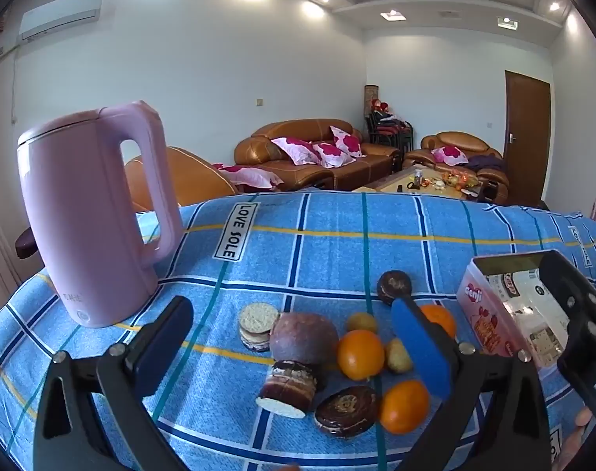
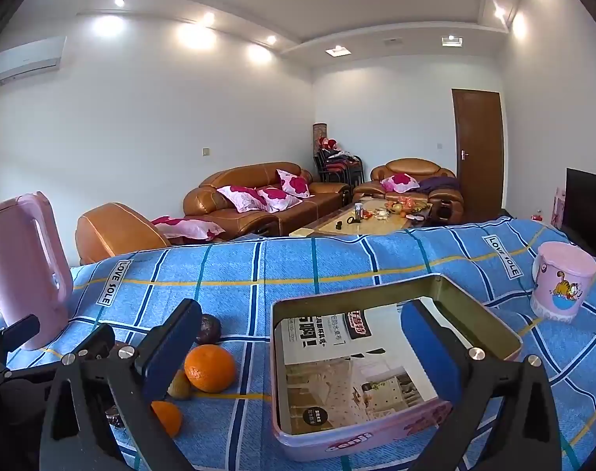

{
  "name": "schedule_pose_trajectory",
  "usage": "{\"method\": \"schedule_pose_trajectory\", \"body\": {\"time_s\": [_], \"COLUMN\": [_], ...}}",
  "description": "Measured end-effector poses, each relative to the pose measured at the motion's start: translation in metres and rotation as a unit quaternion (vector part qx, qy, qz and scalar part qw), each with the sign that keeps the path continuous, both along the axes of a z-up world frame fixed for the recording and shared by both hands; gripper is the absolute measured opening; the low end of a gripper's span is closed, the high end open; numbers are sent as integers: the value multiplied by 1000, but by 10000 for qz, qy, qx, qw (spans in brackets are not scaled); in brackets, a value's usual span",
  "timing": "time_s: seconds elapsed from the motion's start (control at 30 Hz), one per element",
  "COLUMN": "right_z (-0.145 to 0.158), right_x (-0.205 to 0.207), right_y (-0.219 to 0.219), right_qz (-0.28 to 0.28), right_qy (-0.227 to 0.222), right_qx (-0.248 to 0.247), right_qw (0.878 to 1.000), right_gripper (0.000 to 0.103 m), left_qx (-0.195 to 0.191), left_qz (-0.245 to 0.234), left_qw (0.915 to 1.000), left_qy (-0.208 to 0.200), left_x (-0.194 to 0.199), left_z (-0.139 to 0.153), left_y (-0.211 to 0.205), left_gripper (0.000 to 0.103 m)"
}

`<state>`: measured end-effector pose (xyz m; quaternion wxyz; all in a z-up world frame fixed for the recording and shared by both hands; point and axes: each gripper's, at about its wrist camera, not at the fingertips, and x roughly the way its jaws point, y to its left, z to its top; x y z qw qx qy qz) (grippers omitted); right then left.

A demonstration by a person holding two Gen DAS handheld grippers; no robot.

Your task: Organize fruits

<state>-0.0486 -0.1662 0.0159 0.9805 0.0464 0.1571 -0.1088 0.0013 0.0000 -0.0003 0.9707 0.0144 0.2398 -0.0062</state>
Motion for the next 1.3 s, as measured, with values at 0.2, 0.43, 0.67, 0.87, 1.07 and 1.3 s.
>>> {"method": "schedule_pose_trajectory", "body": {"time_s": [0.2,0.43,0.67,0.87,1.07,1.3], "right_z": [0,-2,-2,-2,-2,-2], "right_x": [1,4,3,3,3,4], "right_y": [-1,2,-2,-2,-3,-3], "right_qz": [2,-24,-87,-96,-75,-93], "right_qy": [-4,22,49,61,80,97], "right_qx": [26,33,-12,-8,1,40], "right_qw": [10000,10000,9999,9999,9999,9999], "right_gripper": [102,102,102,102,102,102], "left_qx": [68,-16,-42,-23,-29,-12], "left_qz": [-100,-143,-203,-221,-247,-253], "left_qw": [9999,9999,9998,9997,9997,9996], "left_qy": [6,-5,41,40,51,97], "left_x": [0,-3,-5,-6,-6,-5], "left_z": [-3,-1,1,3,3,2], "left_y": [-7,-3,-3,-2,-3,-3], "left_gripper": [103,103,103,103,103,103]}}
